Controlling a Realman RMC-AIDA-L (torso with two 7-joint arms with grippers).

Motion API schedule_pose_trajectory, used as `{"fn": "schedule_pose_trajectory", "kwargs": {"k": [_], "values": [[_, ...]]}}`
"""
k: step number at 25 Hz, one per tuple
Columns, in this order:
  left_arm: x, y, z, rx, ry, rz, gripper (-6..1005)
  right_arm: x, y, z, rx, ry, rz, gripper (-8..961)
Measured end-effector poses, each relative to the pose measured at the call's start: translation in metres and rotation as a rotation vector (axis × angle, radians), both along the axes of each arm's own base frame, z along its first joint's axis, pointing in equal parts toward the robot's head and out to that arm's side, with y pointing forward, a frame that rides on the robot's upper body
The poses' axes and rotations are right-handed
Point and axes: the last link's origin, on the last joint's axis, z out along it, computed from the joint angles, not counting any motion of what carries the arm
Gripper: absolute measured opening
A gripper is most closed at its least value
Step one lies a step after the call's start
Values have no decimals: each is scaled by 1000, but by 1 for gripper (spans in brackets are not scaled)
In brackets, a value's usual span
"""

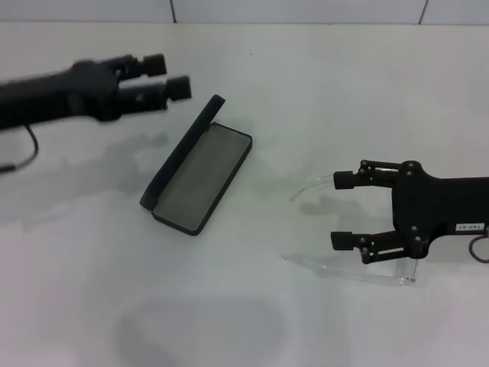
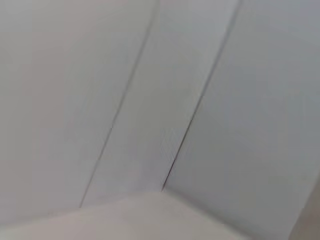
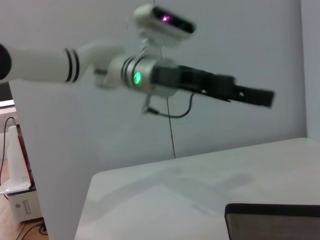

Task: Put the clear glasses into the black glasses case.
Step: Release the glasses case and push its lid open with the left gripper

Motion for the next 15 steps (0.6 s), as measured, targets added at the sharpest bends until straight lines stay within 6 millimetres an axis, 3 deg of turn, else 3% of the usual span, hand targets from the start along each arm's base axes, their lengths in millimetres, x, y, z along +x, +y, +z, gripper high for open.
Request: {"fn": "schedule_pose_trajectory", "kwargs": {"k": [4,9,15], "values": [[26,18,-2,-127,285,123,859,0,0,-1,0,1,-3,857],[51,34,-23,-192,646,310,858,0,2,-2,11,-2,-9,857],[65,43,-40,-172,767,350,858,-2,2,-5,16,0,-11,857]]}}
